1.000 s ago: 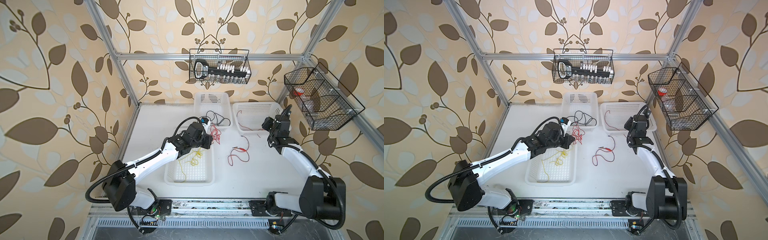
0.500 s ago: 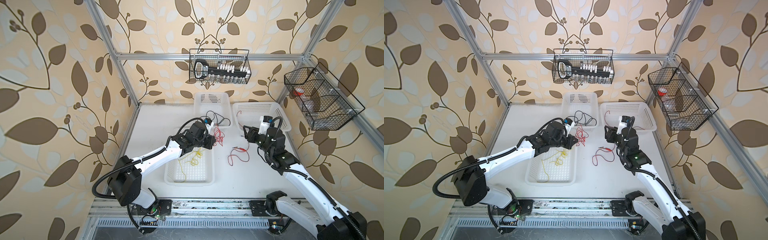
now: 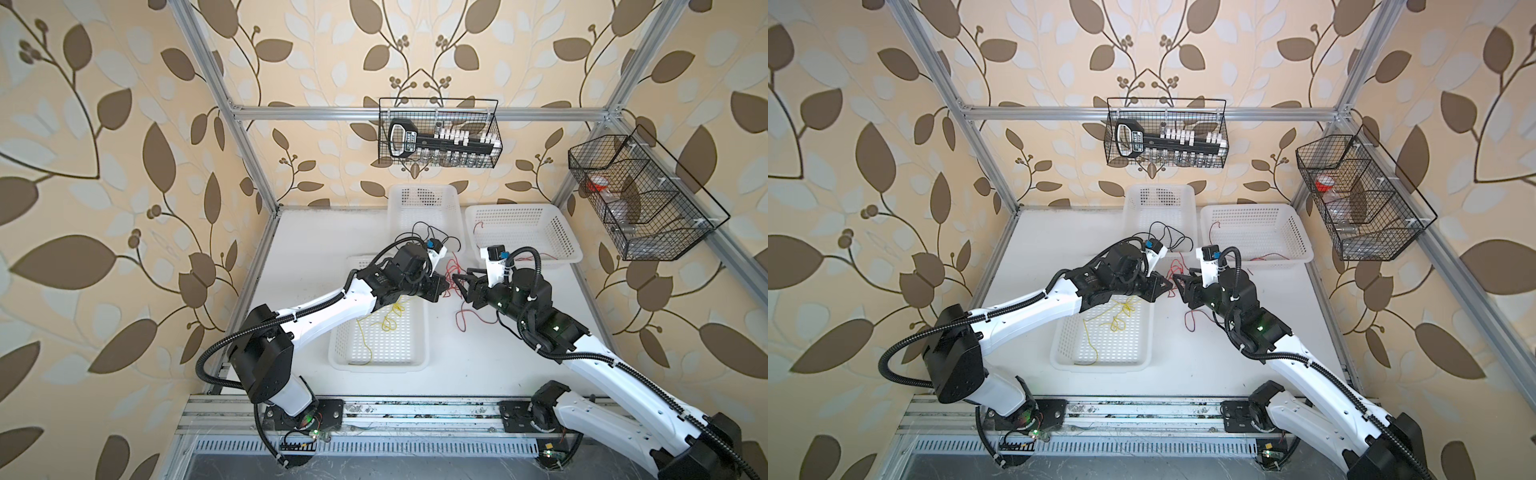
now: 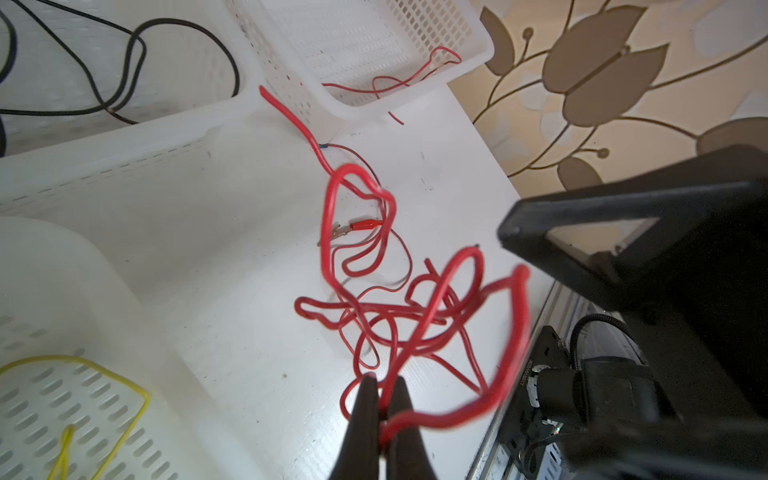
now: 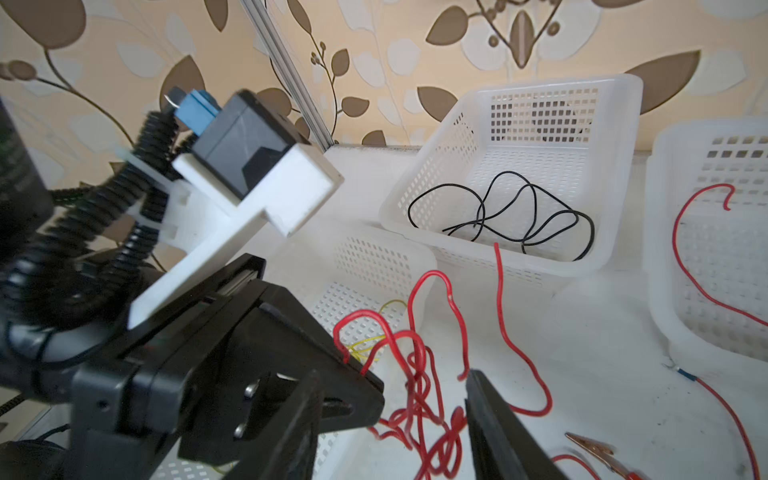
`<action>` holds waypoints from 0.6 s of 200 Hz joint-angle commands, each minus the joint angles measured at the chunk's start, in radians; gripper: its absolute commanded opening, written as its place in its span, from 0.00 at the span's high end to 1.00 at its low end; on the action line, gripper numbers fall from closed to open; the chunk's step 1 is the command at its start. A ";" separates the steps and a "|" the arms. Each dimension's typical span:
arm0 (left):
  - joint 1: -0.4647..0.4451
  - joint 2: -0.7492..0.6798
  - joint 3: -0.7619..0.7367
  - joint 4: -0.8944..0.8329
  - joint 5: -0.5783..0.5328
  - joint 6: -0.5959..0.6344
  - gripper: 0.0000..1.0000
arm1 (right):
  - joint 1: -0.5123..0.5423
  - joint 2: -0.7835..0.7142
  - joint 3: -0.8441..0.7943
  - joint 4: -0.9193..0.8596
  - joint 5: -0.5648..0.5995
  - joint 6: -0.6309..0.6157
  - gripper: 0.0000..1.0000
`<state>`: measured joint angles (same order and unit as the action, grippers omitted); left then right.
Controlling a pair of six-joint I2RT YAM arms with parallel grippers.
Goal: Untangle the cables
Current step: 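Reach the right gripper to the red tangle in the left gripper and grasp it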
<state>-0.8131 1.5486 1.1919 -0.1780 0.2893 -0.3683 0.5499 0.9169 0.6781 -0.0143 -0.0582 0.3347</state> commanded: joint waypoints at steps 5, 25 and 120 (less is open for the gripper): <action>-0.015 0.011 0.054 0.010 0.039 0.024 1.00 | 0.008 0.019 -0.011 0.011 0.020 -0.020 0.50; -0.023 0.031 0.070 0.002 0.045 0.024 1.00 | 0.009 0.024 -0.018 0.024 0.021 -0.019 0.62; -0.032 0.037 0.062 -0.018 0.004 0.028 1.00 | 0.009 -0.025 -0.051 0.017 0.200 -0.001 1.00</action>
<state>-0.8337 1.6062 1.2331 -0.1974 0.3092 -0.3656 0.5587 0.9272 0.6430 -0.0048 0.0273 0.3283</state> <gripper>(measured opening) 0.049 0.049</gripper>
